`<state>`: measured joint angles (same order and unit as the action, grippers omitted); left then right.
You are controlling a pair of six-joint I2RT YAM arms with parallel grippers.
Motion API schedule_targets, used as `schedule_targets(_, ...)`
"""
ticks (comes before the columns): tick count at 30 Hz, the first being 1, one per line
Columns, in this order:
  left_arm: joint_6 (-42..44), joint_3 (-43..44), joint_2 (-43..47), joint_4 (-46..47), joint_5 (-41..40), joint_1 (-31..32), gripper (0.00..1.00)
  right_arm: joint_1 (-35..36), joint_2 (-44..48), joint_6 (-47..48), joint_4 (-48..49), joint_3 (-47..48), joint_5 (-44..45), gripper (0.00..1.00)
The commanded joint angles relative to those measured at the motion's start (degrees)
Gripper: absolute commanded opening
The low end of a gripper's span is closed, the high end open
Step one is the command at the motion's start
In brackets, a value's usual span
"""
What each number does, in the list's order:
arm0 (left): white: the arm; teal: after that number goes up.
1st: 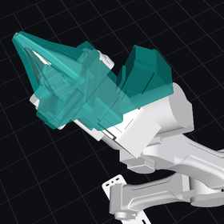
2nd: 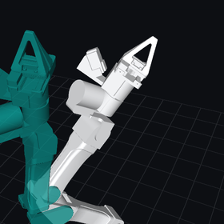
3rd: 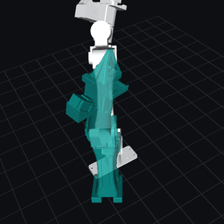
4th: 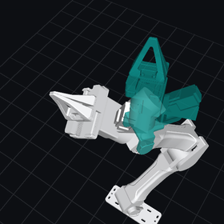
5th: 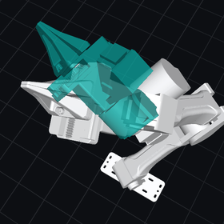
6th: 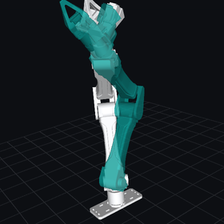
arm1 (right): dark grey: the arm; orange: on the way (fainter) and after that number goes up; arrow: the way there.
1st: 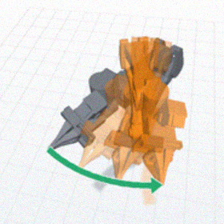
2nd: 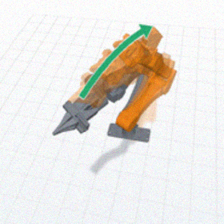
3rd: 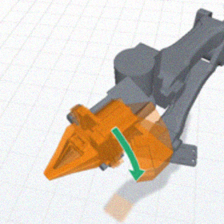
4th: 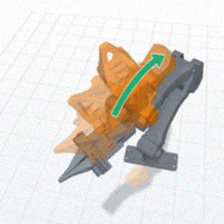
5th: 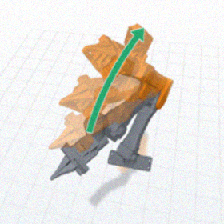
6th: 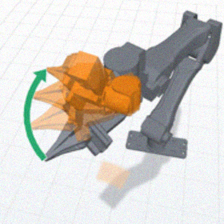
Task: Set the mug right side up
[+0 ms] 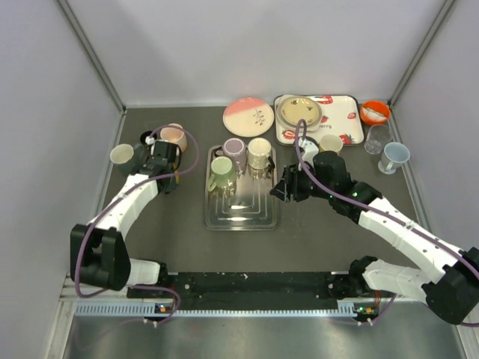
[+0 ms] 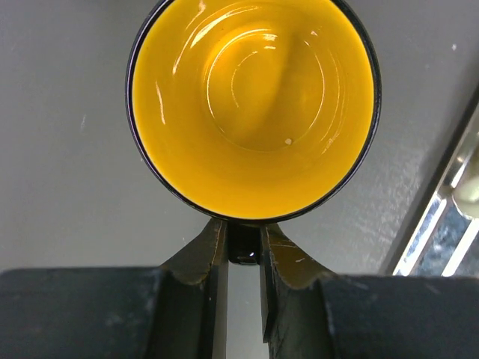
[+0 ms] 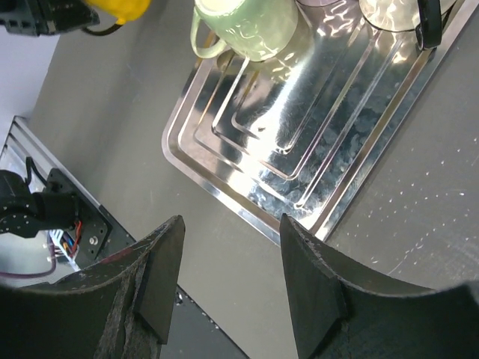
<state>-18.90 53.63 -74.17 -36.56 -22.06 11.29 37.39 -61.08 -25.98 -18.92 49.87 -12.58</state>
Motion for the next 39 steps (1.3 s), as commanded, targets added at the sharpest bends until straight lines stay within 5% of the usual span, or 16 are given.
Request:
schedule_targets(1, 0.88, 5.78, -5.7, 5.44, -1.76, -2.93, 0.0, 0.41, 1.31, 1.02, 1.08, -0.56, -0.86, 0.54)
schedule_targets(18, 0.09, 14.93, -20.3, 5.97, 0.44, -9.35, 0.0, 0.49, 0.96, 0.75, 1.87, -1.35, -0.87, 0.55)
schedule_targets(23, -0.61, 15.02, -21.54, 5.0, 1.49, -9.53, 0.36, 0.49, 0.61, 0.93, 1.6, -1.26, -0.43, 0.55)
schedule_targets(28, -1.41, 14.4, -19.44, 3.95, 2.29, -9.53, 0.56, 0.49, -0.44, 1.19, 1.25, -0.91, -0.25, 0.55)
schedule_targets(34, -4.04, 15.64, -11.19, 0.61, 6.59, -8.13, 0.67, 0.41, -2.2, 0.76, 0.2, -0.12, 2.47, 0.61)
schedule_targets(39, -0.8, 11.95, -0.81, 5.78, 9.4, 2.84, 0.68, 0.41, -5.53, -1.88, 0.02, 0.84, 5.28, 0.63)
